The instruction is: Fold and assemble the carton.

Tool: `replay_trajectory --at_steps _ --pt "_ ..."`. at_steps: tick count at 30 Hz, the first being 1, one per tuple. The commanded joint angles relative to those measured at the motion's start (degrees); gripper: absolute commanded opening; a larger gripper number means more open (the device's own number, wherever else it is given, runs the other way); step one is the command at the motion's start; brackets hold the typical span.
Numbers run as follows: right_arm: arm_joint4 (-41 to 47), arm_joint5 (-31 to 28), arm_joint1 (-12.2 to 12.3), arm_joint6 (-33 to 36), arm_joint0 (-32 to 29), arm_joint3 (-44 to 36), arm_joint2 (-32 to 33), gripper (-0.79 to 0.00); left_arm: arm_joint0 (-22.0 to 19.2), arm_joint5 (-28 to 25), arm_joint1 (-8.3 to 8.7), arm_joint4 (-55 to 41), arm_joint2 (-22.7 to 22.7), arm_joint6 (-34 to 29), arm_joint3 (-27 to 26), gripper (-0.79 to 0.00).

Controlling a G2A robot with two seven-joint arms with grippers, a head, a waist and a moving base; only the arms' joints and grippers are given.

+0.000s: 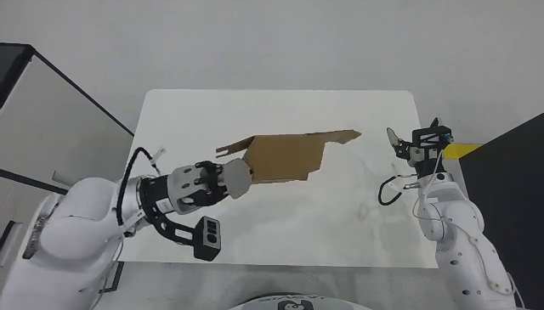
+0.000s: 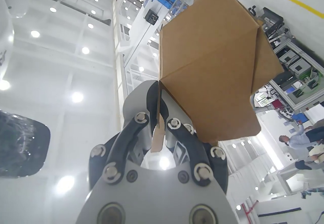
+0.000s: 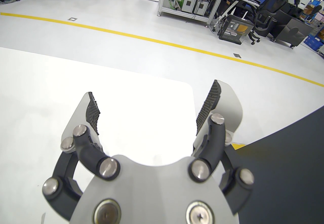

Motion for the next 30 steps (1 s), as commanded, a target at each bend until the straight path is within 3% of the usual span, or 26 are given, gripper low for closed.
replay_trajectory --at_steps 1,7,17,24,27,30 --pt "0.00 0.00 0.00 0.00 0.00 0.00 0.00 0.000 0.02 -3.33 0.06 -5.60 0.76 1.50 0.37 -0.785" --pt "0.00 0.00 0.00 0.00 0.00 0.00 0.00 0.000 -0.61 -18.68 0.12 -22.11 1.98 2.47 1.77 -0.785" --pt "0.00 0.00 0.00 0.00 0.00 0.00 0.00 0.000 -0.81 -19.62 0.09 -22.94 1.99 1.42 1.81 -0.785" --pt "0.00 0.00 0.00 0.00 0.00 0.00 0.00 0.000 1.15 -28.60 -0.51 -36.67 4.22 -6.76 3.76 -0.785" --pt "0.00 0.00 0.00 0.00 0.00 0.00 0.00 0.000 1.33 -31.92 -0.39 -34.34 4.91 -8.47 3.26 -0.785" --pt "0.00 0.00 0.00 0.00 0.00 0.00 0.00 0.000 1.28 -32.05 -0.36 -33.81 5.02 -8.45 3.03 -0.785"
